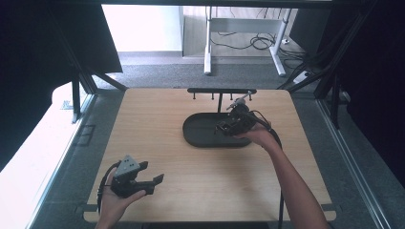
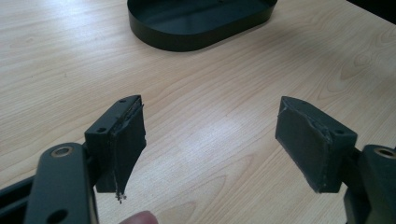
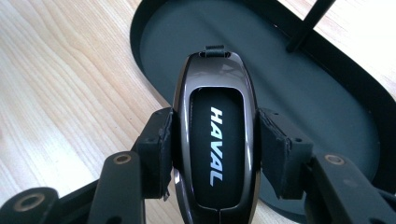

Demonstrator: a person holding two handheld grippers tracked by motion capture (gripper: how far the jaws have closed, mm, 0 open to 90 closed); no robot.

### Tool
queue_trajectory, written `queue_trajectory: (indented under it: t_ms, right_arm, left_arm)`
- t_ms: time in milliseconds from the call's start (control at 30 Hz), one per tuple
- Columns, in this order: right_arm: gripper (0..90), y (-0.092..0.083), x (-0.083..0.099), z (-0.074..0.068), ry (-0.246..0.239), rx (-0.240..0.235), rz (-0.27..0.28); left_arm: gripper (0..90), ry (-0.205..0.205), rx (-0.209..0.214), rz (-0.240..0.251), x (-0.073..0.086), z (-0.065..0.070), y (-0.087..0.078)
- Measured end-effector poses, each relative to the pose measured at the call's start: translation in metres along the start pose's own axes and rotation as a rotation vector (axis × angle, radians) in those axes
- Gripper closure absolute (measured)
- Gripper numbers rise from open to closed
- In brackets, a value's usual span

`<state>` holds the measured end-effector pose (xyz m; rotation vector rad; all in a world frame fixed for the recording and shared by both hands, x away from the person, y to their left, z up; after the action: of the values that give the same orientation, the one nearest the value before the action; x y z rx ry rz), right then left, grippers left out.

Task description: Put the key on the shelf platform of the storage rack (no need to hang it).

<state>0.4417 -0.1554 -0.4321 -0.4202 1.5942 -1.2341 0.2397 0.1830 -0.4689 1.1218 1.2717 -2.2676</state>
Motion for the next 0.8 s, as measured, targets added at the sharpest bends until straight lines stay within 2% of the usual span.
queue_trajectory:
  t_ms: [200, 800]
  right_arm:
    - [49.5, 0.006, 0.002, 0.006, 0.022, 0.005, -0.002]
    - [49.5, 0.027, 0.01, 0.016, 0.047, 0.02, -0.027]
  left_arm:
    - [24.5, 0.001, 0.0, -0.003, 0.0, 0.0, 0.0]
    - [24.5, -0.001, 0.001, -0.004, 0.0, -0.001, 0.001]
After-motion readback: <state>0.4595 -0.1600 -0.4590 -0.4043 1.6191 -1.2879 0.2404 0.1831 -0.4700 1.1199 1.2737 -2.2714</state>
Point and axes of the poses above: each handheld gripper's, and its own axes: y roughly forward along the jaws, x roughly out of its underside, z roughly to its right, the point moved 2 cm from there along y, roughly forward along the jaws, and after that the axes turned 12 degrees about -y, right-handed, at the moved point
